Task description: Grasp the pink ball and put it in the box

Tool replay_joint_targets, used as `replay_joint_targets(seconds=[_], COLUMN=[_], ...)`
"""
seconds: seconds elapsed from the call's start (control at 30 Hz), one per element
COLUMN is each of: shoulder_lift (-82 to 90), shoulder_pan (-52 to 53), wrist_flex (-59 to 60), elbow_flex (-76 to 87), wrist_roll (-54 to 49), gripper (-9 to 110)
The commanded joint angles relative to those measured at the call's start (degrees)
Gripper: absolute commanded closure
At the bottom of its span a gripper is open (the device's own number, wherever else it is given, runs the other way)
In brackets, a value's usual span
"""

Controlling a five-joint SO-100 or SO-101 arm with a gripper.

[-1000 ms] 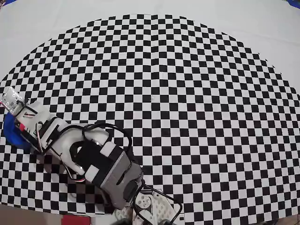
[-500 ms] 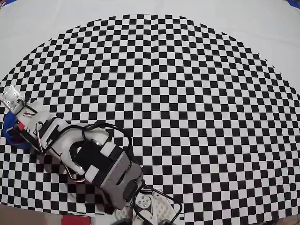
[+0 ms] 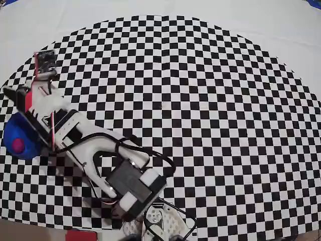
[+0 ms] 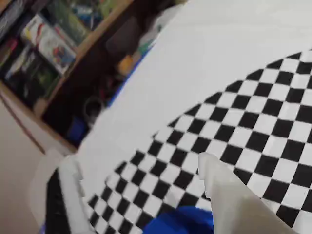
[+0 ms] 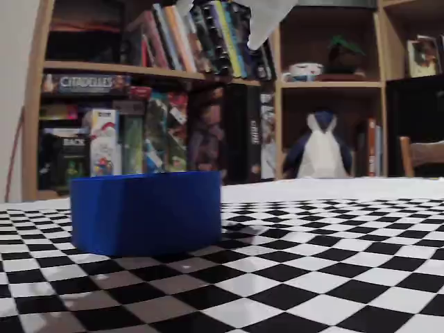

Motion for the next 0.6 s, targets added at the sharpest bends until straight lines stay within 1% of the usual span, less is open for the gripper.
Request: replay_joint_targets(seconds=[0.0,0.13,0.3,0.4,0.57], shoulder_lift=[6.42,11.60,19.07,24.70,37.00], shoulder_pan=[5.54,14.41,25.14,30.15,35.86], wrist_flex=[-0.62,2.20,7.38,12.39,16.61], elbow_flex=[0.79,3.69,10.99,16.26,27.69], wrist_roll=[12.04,24.26,36.56,40.87,43.77], gripper=[90,101,101,101,101])
